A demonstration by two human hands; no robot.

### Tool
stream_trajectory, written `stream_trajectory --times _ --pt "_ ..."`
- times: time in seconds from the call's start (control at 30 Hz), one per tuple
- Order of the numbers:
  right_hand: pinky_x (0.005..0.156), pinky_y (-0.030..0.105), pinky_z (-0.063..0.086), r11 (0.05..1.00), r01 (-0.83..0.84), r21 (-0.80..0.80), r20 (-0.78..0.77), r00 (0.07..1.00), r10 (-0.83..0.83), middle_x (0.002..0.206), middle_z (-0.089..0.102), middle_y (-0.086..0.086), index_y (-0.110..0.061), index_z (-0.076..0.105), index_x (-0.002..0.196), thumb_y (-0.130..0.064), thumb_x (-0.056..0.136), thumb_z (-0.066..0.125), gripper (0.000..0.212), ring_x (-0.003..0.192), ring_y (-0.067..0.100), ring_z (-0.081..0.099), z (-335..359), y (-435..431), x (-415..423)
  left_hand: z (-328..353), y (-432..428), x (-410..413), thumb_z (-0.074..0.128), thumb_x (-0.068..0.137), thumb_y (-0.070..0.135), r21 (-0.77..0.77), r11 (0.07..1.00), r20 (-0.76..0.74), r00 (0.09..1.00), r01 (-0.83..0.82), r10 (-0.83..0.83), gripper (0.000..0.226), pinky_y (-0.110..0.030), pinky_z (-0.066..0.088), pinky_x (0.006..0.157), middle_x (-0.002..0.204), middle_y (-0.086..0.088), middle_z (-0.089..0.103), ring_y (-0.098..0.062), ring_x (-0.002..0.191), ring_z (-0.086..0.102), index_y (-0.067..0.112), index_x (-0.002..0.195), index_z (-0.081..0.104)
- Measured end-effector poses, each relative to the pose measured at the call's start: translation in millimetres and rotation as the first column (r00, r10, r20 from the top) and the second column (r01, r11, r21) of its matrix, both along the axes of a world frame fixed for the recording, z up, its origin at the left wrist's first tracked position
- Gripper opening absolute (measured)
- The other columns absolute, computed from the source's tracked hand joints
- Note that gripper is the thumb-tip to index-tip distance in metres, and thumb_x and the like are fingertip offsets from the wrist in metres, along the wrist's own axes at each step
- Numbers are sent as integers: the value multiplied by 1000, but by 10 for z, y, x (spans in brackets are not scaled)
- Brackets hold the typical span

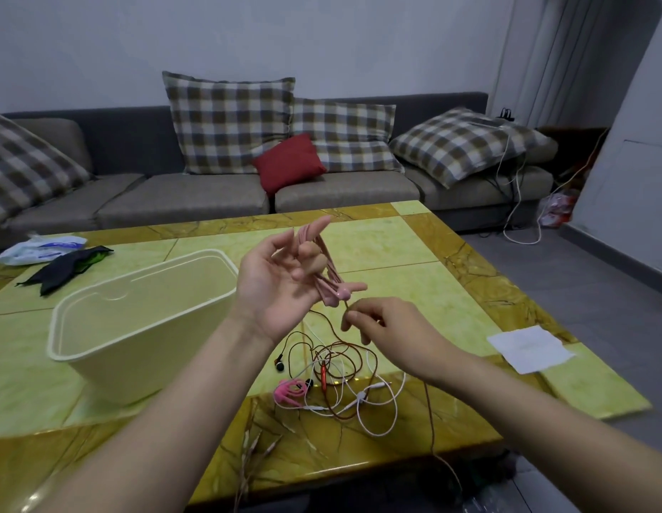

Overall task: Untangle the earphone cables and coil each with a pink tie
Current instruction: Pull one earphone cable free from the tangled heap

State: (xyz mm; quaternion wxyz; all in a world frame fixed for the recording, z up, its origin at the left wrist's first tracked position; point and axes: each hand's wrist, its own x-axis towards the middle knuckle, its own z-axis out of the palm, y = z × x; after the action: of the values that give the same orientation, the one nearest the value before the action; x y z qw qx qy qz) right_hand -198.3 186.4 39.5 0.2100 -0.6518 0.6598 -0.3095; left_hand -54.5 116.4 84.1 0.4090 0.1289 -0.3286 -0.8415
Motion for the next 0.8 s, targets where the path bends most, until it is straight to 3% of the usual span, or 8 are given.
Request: stream_trajectory --times 0.13,0.27,0.33,0.43,0.57,0.67,0.73,0.8 --pt "47 18 32 1000 -14 14 -22 1000 15 68 62 0 -25 70 93 -33 97 46 25 45 4 40 -28 80 82 -124 0 35 35 93 27 -129 986 170 977 -107 128 39 -62 39 92 56 7 48 -11 46 47 6 108 64" --pt "54 28 35 998 -50 42 -31 998 51 76 68 11 -23 72 95 -33 96 49 25 55 14 45 -56 142 177 -310 -15 143 36 94 30 -392 915 443 851 -98 281 44 -42 37 67 57 1 52 -19 52 47 3 121 58" --pt "53 28 35 996 -80 48 -59 995 83 74 67 10 -22 73 93 -34 96 49 27 54 14 44 -34 164 222 -375 42 206 37 96 32 -515 857 555 757 -15 347 38 -31 33 54 70 3 63 -11 58 51 11 119 60" --pt "47 20 29 988 -144 60 -94 984 149 62 58 0 -21 74 88 -34 95 50 28 46 7 40 61 218 293 -452 138 292 38 98 31 -603 789 647 651 118 396 27 -24 30 50 84 8 70 4 56 53 25 100 65" --pt "53 29 37 983 -176 51 -139 974 181 63 61 -3 -20 73 83 -35 94 50 29 53 12 48 194 247 377 -558 221 401 39 99 27 -566 788 698 649 240 304 38 -30 28 49 59 2 63 -6 52 51 17 77 68" --pt "60 35 45 993 -115 -17 -146 983 111 70 68 1 -21 72 77 -39 92 52 30 64 20 58 248 169 347 -606 254 423 36 99 20 -495 830 706 676 258 211 49 -38 39 58 49 -7 54 -14 44 45 10 61 65" --pt "60 33 43 995 -76 -57 -130 989 68 69 66 0 -24 70 71 -41 90 57 28 63 15 55 256 103 289 -654 243 429 36 99 20 -435 858 701 701 273 132 50 -50 44 74 51 -12 44 -13 43 46 -1 67 69" --pt "58 32 38 995 -55 -81 -136 990 44 67 65 2 -23 69 69 -44 87 59 30 60 13 50 240 31 220 -695 213 441 41 94 22 -366 887 676 736 281 46 43 -57 43 87 52 -8 35 -11 46 47 -14 88 63"
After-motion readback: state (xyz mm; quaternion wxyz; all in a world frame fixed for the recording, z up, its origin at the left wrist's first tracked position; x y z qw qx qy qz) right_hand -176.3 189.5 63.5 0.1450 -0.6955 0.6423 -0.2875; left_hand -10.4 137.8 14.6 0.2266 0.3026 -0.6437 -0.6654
